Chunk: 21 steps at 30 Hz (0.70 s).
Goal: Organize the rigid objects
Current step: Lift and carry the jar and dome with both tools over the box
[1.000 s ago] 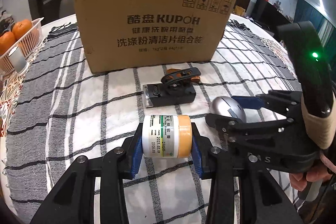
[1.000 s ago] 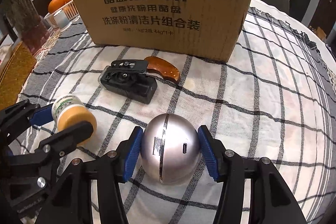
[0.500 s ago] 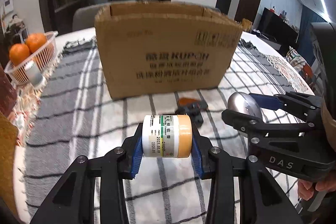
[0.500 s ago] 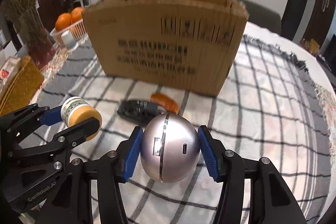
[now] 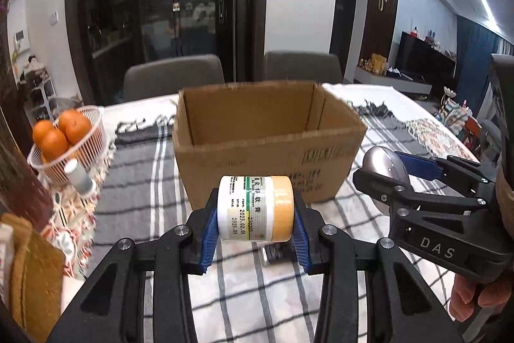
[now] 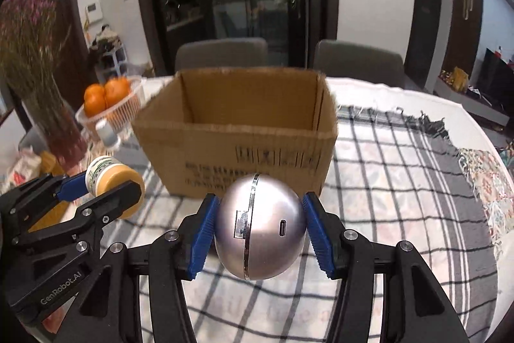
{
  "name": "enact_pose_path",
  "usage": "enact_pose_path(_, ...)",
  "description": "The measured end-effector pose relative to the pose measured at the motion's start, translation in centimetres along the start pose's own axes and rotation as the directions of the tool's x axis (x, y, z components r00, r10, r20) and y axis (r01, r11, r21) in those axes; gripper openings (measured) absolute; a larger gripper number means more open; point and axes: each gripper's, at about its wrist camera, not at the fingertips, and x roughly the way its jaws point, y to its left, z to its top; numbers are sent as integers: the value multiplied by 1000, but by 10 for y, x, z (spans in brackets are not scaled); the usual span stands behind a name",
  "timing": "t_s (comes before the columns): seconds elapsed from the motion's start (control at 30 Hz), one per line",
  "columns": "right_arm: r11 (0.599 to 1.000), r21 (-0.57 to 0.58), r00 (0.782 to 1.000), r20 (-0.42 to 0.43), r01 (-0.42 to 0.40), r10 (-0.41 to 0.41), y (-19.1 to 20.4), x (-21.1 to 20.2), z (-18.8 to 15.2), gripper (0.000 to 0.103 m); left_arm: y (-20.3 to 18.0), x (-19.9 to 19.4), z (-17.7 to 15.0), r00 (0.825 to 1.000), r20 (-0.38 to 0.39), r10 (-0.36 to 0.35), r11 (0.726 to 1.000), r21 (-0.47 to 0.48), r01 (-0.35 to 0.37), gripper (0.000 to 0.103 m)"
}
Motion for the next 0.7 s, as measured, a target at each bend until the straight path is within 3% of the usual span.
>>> enact_pose_path(0.33, 998, 56, 994, 110, -14, 7, -4, -26, 40, 55, 6, -8, 39, 999, 52, -11, 1000, -12, 11, 40)
enact_pose_path(0.7, 997, 72, 993, 117, -25, 17, -6, -20, 70, 55, 10, 3, 74, 997, 75, 13, 1000, 20, -15, 40)
